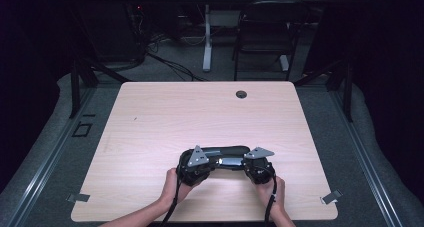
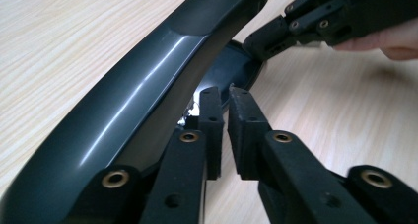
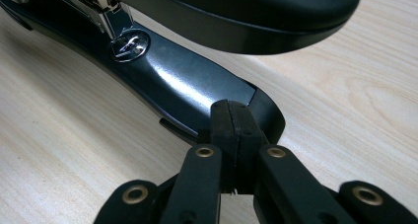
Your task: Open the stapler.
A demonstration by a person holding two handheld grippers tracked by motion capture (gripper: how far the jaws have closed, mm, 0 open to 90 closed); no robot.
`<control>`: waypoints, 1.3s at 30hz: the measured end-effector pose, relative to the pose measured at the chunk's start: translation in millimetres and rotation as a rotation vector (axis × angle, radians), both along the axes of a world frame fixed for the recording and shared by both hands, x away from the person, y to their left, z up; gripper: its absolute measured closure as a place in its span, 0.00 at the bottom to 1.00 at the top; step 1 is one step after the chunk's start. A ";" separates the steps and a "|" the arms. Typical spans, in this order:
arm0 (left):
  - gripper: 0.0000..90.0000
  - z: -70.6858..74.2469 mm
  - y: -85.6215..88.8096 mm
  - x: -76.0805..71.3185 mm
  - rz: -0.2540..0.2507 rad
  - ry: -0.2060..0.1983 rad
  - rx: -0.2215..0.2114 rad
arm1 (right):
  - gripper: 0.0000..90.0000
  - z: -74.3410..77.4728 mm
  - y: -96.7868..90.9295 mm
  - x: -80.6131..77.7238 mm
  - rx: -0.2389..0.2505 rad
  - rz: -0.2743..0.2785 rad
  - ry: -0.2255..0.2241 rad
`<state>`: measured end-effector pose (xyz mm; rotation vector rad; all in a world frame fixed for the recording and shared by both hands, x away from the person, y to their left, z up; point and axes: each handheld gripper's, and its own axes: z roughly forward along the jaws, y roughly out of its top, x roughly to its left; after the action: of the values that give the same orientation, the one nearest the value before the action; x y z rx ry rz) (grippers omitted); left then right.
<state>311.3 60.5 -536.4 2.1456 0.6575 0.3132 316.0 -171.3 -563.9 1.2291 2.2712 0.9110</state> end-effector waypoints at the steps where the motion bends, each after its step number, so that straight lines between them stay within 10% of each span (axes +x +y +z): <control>1: 0.97 -1.2 -2.4 0.2 0.006 0.004 -0.002 | 1.00 -0.1 -0.2 0.1 0.003 0.000 0.001; 18: 1.00 -21.3 -46.5 -1.5 0.154 0.038 -0.098 | 1.00 -0.3 0.7 -0.6 0.006 -0.014 0.001; 39: 1.00 -30.9 -54.9 3.7 0.270 0.059 -0.212 | 1.00 -1.1 1.7 -1.0 0.009 -0.018 -0.008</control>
<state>315.1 5.6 -567.3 1.8714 0.9732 0.3099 315.0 -169.6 -565.0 1.2456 2.2480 0.9185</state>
